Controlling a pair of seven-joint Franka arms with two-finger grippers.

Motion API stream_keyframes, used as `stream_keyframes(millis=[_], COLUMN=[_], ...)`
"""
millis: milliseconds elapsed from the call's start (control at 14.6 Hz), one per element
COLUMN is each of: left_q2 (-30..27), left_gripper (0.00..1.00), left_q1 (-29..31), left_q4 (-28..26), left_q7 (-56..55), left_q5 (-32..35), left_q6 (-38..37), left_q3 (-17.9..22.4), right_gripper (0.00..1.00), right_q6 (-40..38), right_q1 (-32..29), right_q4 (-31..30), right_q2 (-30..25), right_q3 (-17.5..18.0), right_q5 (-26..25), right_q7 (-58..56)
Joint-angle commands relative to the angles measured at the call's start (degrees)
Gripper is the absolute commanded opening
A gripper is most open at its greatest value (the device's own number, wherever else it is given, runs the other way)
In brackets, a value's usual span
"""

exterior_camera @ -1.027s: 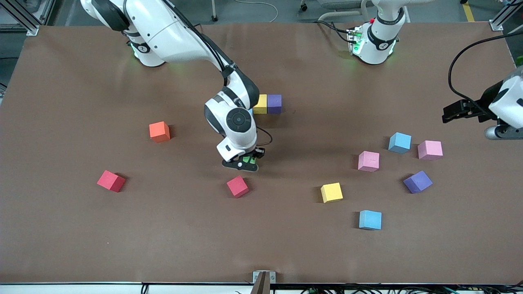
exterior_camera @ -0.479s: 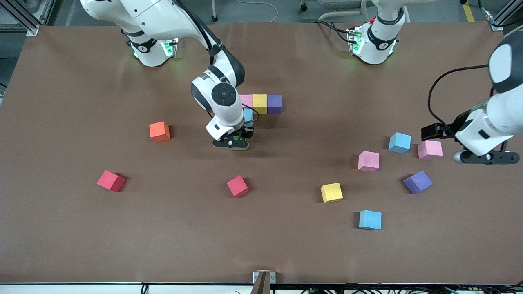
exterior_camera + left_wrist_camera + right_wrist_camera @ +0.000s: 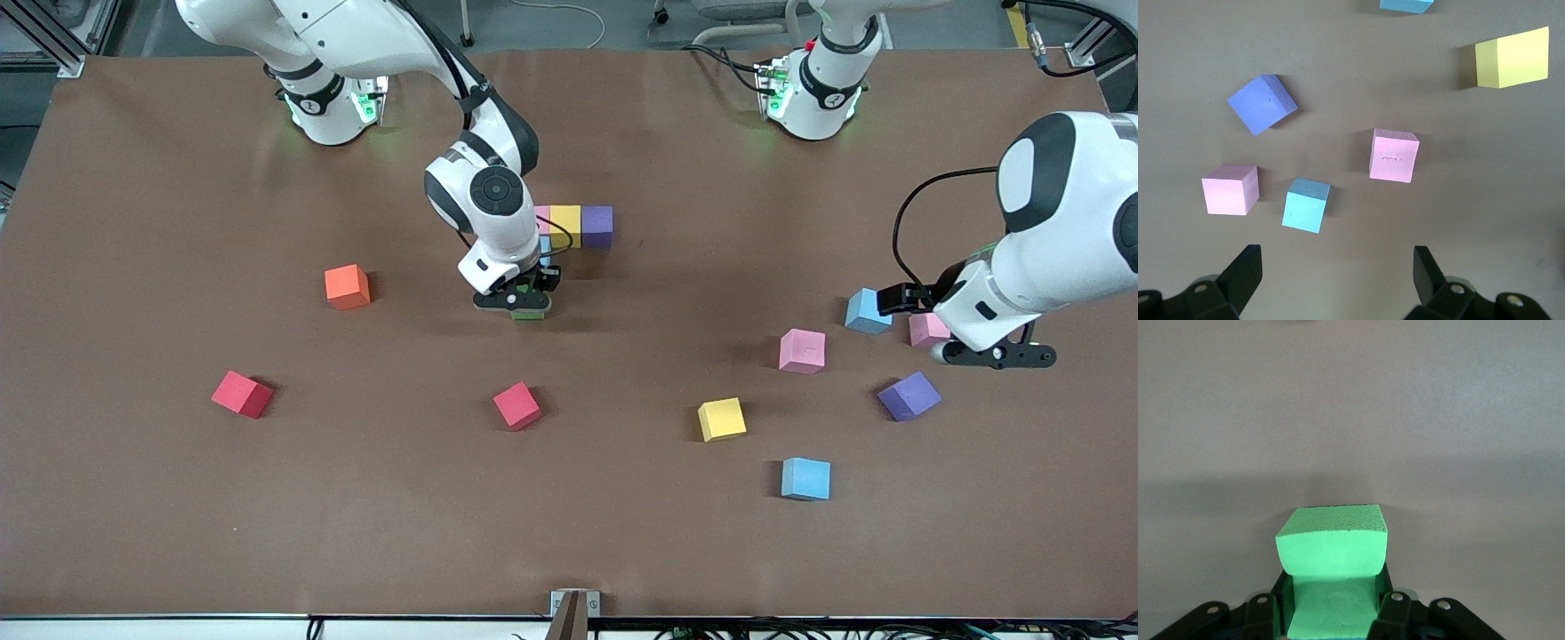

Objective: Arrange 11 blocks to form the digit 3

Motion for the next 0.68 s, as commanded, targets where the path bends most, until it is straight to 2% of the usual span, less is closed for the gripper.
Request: stream_keyframes(millis=[0, 411, 616], left_q2=[-1.4, -1.2, -1.2], left_gripper=[1.0, 1.0, 1.0], left_q1=[-0.1, 0.0, -0.2], left_q4=[-3.1, -2.7, -2.1], left_q7=[-0.5, -0.6, -0.6], left_q5=[-1.0, -1.0, -1.0], left_q6=[2.7, 2.6, 3.0], left_q3=[-0.4, -0.5, -0.6], right_gripper=[0.0, 0.0, 0.0], right_q6=[0.9, 1.0, 1.1], right_q1=[0.1, 1.3, 1.5], right_q4=[-2.6, -2.7, -3.2], right_q2=[-1.7, -1.7, -1.8], right_q3=[0.2, 0.2, 0.2], right_q5=[0.1, 3.3, 3.3], right_q7=[1.0, 1.0, 1.0])
